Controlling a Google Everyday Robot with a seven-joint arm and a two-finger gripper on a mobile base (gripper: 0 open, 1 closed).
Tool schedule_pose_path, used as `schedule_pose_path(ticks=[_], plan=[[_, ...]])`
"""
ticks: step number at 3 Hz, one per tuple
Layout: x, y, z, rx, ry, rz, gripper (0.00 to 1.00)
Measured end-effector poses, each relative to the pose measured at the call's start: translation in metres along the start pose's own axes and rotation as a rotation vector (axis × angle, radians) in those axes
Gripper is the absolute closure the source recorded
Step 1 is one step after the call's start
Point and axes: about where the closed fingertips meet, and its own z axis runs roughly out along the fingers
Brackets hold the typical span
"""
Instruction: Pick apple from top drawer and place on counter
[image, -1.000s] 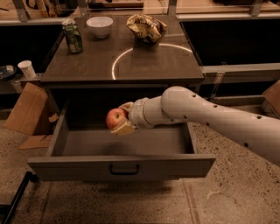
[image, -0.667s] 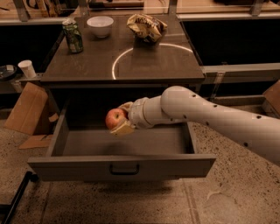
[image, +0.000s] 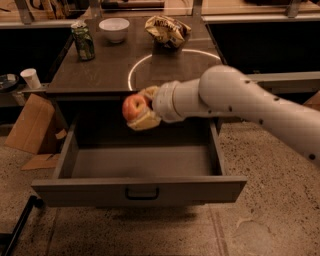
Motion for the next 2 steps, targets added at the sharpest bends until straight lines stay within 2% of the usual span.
schedule_pose_path(ticks=[1, 2], plan=[[-0.032, -0.024, -0.025, 0.050, -0.010, -0.022, 1.00], [-0.052, -0.067, -0.027, 0.120, -0.051, 0.007, 1.00]])
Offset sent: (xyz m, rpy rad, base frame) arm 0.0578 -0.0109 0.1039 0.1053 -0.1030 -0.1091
